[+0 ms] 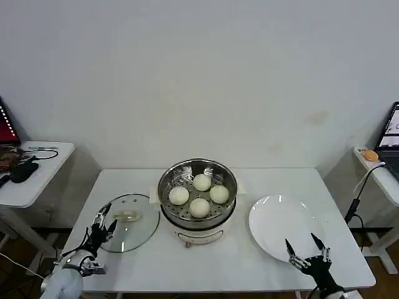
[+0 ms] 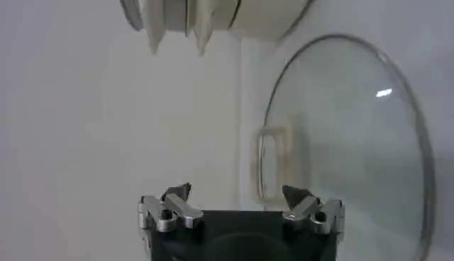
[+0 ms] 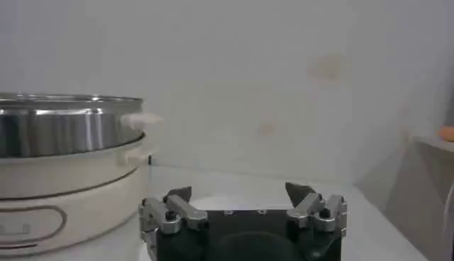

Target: Take steamed baozi put them in steamer then cover it.

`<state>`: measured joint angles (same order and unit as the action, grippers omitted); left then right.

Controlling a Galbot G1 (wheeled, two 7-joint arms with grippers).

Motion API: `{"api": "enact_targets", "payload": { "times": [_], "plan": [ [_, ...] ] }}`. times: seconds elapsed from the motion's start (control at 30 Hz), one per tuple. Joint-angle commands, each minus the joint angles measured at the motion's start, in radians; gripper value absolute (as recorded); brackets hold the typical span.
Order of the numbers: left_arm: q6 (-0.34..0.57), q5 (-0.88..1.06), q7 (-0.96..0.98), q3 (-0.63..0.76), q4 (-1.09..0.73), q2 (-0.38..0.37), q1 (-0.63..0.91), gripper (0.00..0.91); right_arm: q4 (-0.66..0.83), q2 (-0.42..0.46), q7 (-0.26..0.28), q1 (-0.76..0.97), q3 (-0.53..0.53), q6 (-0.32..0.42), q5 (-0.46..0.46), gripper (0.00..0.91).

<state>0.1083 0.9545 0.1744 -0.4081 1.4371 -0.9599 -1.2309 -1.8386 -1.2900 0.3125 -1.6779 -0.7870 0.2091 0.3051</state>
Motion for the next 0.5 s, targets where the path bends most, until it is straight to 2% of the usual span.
{"api": "enact_targets", "payload": {
  "times": [0.03, 0.5],
  "plan": [
    [-0.026, 0.004, -0.005, 0.024, -0.009, -0.015, 0.032, 0.907, 0.0, -0.002, 0.002, -0.001, -0.002, 0.002, -0.012, 0.907],
    [-0.032, 0.006, -0.001, 0.051, -0.045, -0.041, 0.074, 0.907, 0.0, -0.01, 0.013, -0.013, -0.007, 0.012, -0.023, 0.907]
  ]
}}
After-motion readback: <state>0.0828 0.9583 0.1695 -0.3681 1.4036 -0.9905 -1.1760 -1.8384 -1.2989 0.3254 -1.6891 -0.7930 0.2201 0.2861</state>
